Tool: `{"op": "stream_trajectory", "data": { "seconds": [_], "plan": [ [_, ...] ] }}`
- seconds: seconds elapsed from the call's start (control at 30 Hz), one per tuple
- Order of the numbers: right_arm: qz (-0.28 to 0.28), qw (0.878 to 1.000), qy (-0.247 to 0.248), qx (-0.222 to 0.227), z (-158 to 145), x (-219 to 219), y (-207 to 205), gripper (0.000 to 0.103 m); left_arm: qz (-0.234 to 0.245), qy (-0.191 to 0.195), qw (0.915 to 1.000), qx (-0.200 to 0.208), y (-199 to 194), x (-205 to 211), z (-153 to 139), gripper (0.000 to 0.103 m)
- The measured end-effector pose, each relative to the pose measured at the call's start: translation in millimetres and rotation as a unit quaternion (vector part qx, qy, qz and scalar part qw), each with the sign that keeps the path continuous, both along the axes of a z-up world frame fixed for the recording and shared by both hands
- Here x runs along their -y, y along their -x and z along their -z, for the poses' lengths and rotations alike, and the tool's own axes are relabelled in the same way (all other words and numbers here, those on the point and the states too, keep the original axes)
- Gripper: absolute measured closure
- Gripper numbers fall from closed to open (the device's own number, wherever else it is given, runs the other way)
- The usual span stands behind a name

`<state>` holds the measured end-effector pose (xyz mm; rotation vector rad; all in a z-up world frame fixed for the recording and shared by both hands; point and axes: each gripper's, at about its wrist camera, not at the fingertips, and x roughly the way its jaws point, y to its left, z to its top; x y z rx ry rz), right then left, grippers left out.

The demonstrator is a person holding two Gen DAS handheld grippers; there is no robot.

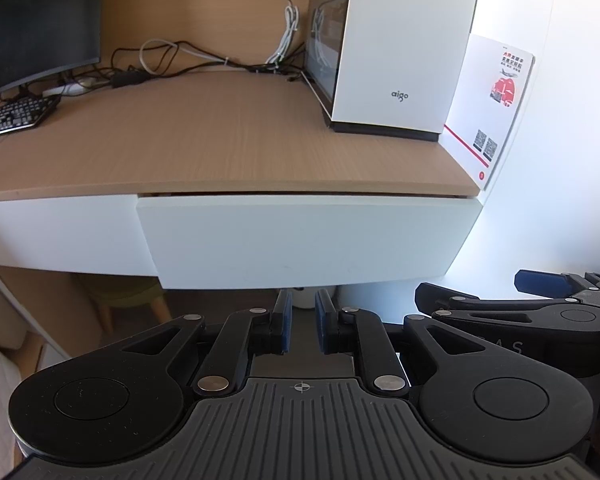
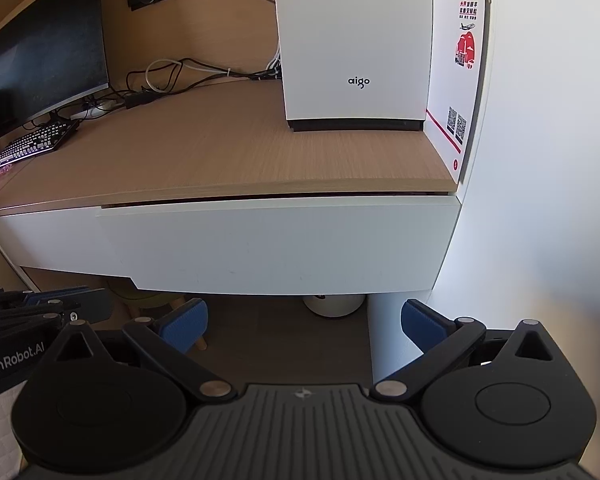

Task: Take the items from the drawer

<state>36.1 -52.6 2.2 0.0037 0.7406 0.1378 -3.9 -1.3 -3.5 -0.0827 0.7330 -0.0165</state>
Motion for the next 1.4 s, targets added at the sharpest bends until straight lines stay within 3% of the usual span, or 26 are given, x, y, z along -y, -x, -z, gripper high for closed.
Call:
{"op": "stream_trajectory", "data": {
  "seconds": [1.4],
  "plan": [
    [0.0, 1.0, 0.003, 0.001, 3.9, 1.4, -1.3, 0.0, 0.009, 0.015, 0.9998, -0.007, -3.9, -2.0, 5.0, 0.088]
  ]
}}
